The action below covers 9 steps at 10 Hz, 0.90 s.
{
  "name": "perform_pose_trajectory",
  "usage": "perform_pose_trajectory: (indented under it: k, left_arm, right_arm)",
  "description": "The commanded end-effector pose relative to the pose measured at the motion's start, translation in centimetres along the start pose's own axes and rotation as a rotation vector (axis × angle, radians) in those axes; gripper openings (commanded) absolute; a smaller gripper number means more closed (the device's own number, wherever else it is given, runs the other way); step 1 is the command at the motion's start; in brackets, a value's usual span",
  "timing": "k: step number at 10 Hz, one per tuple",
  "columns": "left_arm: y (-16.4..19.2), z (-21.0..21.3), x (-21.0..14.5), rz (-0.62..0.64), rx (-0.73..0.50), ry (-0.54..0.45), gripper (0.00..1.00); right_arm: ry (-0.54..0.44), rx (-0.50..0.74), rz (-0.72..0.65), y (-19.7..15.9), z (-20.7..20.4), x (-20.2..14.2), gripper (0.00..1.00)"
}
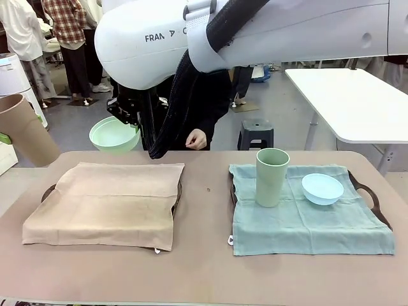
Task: Set up a tray with a mat and arrange the tableware.
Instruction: Place the Picnic Bowl and Reusable plastic cup back onto the Handle tray in front of the human's position.
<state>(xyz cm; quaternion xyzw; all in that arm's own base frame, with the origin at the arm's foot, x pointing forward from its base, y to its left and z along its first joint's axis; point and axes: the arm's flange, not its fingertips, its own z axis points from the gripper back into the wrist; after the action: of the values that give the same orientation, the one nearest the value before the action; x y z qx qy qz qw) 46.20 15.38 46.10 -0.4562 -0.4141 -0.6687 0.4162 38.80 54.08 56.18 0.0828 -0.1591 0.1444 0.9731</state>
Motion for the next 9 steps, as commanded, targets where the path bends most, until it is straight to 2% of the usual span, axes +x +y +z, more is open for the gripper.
perform_pose_trajectory:
  k: [1,7,8,9]
  left_arm:
    - [-0.1,-0.1,0.4,-0.010,0.003,0.006,0.00]
    - [-0.1,-0.1,0.4,-0.010,0.003,0.006,0.00]
    - [0.0,0.0,0.0,0.000,0.000,0.000,0.88]
    - [1.1,-2.0,-2.6,0.060,0.053,0.012,0.88]
  right_arm:
    - [-0.014,-0.014,0.012,0.0,-0.1,0.1,0.00]
    - [-0.014,-0.014,0.012,0.0,-0.1,0.1,0.00]
    - [0.000,0.000,0.000,0.0,0.0,0.0,0.04]
    - [0.008,-0.006,-0.013,-0.8,-2.7,0.9,0.04]
